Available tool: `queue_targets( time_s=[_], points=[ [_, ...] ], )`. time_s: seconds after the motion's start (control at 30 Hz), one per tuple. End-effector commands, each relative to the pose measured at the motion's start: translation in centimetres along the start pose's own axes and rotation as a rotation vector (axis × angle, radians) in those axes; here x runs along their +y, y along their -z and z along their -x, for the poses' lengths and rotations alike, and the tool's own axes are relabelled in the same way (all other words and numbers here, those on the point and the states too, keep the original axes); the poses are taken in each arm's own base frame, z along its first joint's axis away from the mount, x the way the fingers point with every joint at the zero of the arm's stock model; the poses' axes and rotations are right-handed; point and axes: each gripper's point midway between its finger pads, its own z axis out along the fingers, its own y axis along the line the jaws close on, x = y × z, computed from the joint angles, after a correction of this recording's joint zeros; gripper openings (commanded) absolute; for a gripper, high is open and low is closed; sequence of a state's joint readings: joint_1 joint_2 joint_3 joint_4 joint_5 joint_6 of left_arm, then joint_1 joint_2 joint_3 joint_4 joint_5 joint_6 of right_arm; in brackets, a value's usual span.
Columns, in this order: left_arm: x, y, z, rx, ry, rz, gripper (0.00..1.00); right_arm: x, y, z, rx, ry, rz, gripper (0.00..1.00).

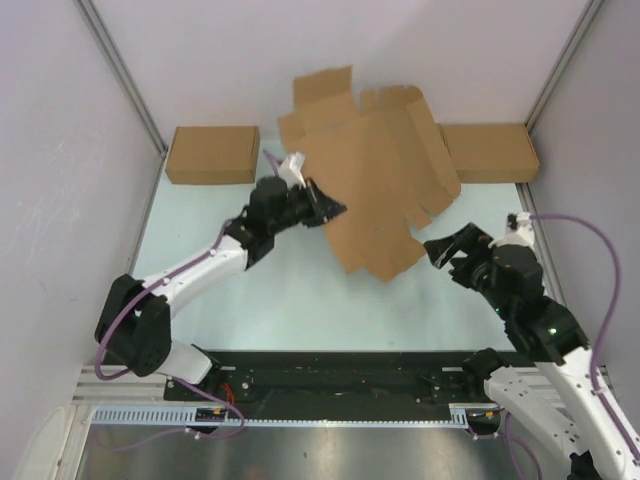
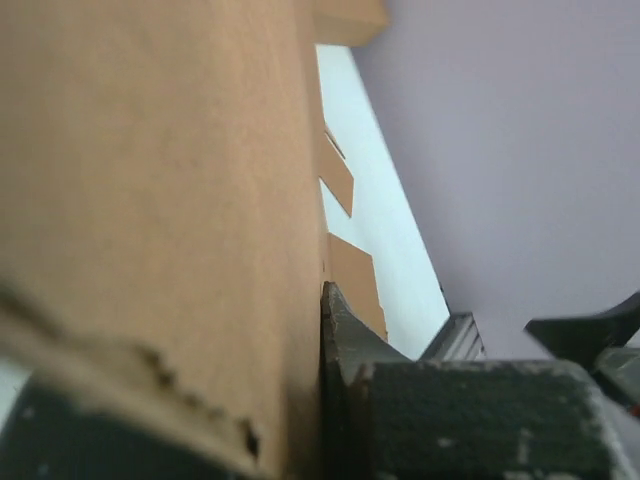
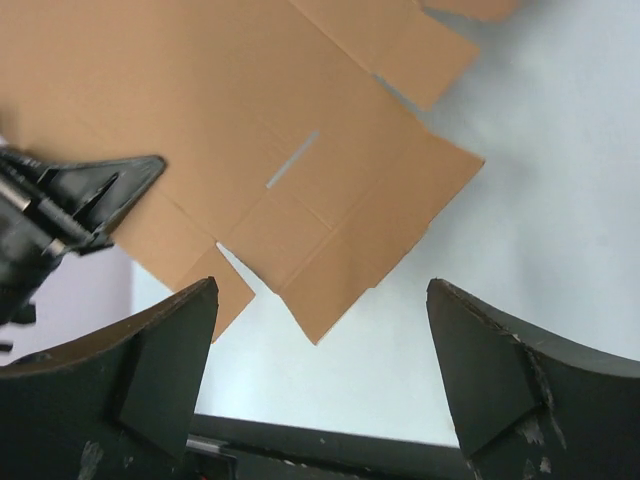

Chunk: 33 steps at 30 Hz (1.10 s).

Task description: Fold the paper box

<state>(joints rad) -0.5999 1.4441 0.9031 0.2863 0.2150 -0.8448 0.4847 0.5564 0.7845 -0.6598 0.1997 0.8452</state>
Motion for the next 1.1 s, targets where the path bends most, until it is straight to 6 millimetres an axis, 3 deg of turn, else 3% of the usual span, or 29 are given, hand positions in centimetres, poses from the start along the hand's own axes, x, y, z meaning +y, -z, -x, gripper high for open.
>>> queue_targets(
  time_s=[0.0,0.07,0.13,0.27,0.33,0.5,0.57,0.6,0.67,0.73,0.77,0.9,0.97,1.07],
  points=[
    [-5.9,2.6,2.8,0.202,-0.281,-0.176,0.08,3.0,3.6,4.4,-0.066,0.146,0.034,0.91],
    [-7.3,2.8,3.8,0.267,-0.312,-0.243,0.11,4.3,4.1,5.2,-0.064,0.187,0.064,0.91],
    [-9.3,4.3,3.0,0.378,-0.308,-0.379,0.13,6.1,5.6,6.7,-0.093,0.196,0.118,0.90],
    [-13.0,6.5,3.5,0.390,-0.332,-0.544,0.15,8.2,8.1,9.0,-0.148,0.240,0.184,0.90],
    [-15.9,8.3,3.7,0.381,-0.343,-0.656,0.16,9.3,9.6,10.5,-0.184,0.248,0.209,0.90],
    [-21.7,11.3,2.9,0.405,-0.412,-0.856,0.23,10.3,12.2,12.6,-0.249,0.266,0.227,0.90],
    [-21.7,11.0,2.9,0.422,-0.411,-0.818,0.27,10.1,12.7,13.0,-0.258,0.269,0.214,0.90],
    [-20.9,10.3,3.1,0.413,-0.433,-0.790,0.27,10.0,12.8,13.0,-0.257,0.269,0.211,0.90],
    [-17.4,8.3,2.2,0.473,-0.358,-0.664,0.31,9.2,12.7,12.7,-0.245,0.271,0.178,0.90],
    [-12.9,6.6,1.8,0.502,-0.298,-0.537,0.31,8.6,12.3,12.3,-0.225,0.281,0.151,0.90],
    [-9.2,5.0,0.6,0.533,-0.222,-0.438,0.32,8.4,12.3,12.2,-0.222,0.281,0.143,0.90],
    [0.6,2.6,0.5,0.565,-0.109,-0.136,0.32,7.6,11.9,12.0,-0.221,0.284,0.113,0.90],
    [2.7,1.6,0.7,0.562,-0.098,-0.083,0.34,7.5,11.6,11.9,-0.217,0.286,0.104,0.90],
    [5.2,0.2,2.6,0.507,-0.096,-0.004,0.34,7.2,11.0,11.7,-0.206,0.301,0.084,0.90]
  ],
)
